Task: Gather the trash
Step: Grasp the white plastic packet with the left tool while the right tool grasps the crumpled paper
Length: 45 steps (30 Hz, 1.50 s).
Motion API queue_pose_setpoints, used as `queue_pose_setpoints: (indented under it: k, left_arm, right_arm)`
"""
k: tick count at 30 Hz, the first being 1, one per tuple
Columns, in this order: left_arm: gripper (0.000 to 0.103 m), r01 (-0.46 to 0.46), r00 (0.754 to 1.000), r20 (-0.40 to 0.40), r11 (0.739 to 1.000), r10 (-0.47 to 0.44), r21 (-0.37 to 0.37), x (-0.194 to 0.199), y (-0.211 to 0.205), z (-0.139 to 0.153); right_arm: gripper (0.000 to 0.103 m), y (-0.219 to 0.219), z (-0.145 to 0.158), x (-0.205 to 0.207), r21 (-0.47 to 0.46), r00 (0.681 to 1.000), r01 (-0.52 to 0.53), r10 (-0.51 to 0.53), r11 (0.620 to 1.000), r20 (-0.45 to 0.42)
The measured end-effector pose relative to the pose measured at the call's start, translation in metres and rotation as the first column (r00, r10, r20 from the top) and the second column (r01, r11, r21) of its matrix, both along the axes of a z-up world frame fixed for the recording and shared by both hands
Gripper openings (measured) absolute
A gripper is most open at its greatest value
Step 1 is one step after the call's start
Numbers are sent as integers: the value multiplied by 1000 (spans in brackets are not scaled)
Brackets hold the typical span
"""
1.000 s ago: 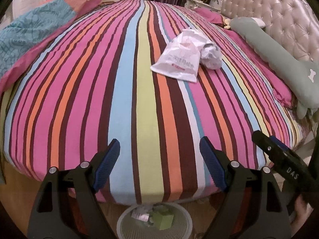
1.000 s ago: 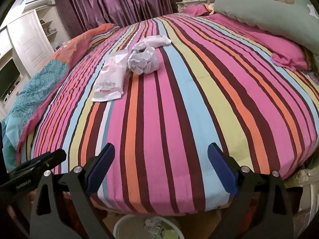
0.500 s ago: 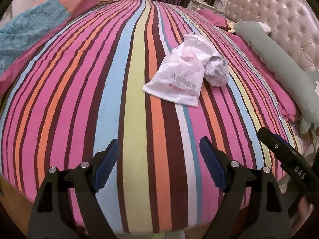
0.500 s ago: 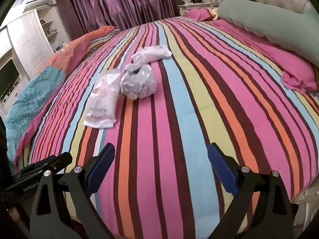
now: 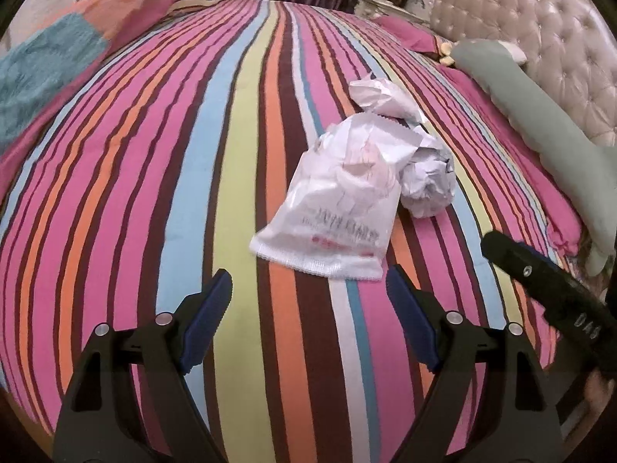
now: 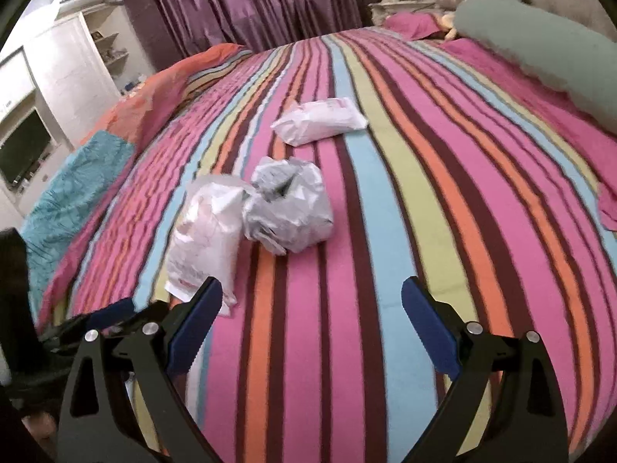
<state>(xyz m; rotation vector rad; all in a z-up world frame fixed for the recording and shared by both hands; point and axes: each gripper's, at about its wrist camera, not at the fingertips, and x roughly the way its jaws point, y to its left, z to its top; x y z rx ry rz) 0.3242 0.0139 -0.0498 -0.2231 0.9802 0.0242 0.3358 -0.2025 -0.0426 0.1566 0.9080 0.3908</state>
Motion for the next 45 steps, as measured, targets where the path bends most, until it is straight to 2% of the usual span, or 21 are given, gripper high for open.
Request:
queue_pose_setpoints:
  k: [10, 18, 26, 31, 32, 34, 35, 37, 39, 41, 45]
  left_arm:
    - [80, 93, 996, -13, 995, -93, 39, 36, -12, -6]
    - [80, 110, 994, -35, 991, -107, 79, 53, -21, -11]
    - [80, 104, 994, -43, 992, -101, 77, 66, -24, -17]
    - [80, 112, 993, -55, 988, -106, 110, 70, -31, -21]
    - [81, 115, 992, -58, 986, -109, 117, 72, -32, -22]
    - [85, 122, 991, -78, 983, -112, 137, 76, -35, -26]
    - [85, 128, 989, -87, 982, -117, 138, 79, -37, -28]
    - [85, 130, 989, -81, 984, -121, 124, 81, -37, -30]
    - [82, 117, 990, -93, 989, -109, 86, 84, -33, -35]
    - [67, 103, 992, -85, 992, -97, 74, 83, -29, -36]
    - [65, 65, 996, -68, 998, -64, 19, 72, -17, -32]
  right_arm:
    - [90, 10, -6, 43, 68, 996, -39, 44, 997, -77]
    - [90, 17, -12, 64, 64, 992, -51, 58, 997, -111]
    - [90, 23, -32, 77, 88, 981, -33, 49, 996, -187]
    - [89, 27, -33, 74, 42, 985, -58, 64, 997, -162]
    - [87, 27, -34, 74, 34, 985, -58, 62, 998, -161]
    - [76, 27, -35, 75, 25, 985, -55, 58, 998, -163]
    - [69, 27, -35, 74, 16, 985, -52, 54, 998, -166]
    - [61, 28, -36, 74, 7, 984, -54, 54, 999, -169]
    - [61, 29, -36, 73, 2, 984, -63, 62, 998, -167]
    - [61, 28, -36, 71, 10, 984, -67, 68, 998, -167]
    - [59, 21, -34, 67, 36, 985, -49, 54, 998, -164]
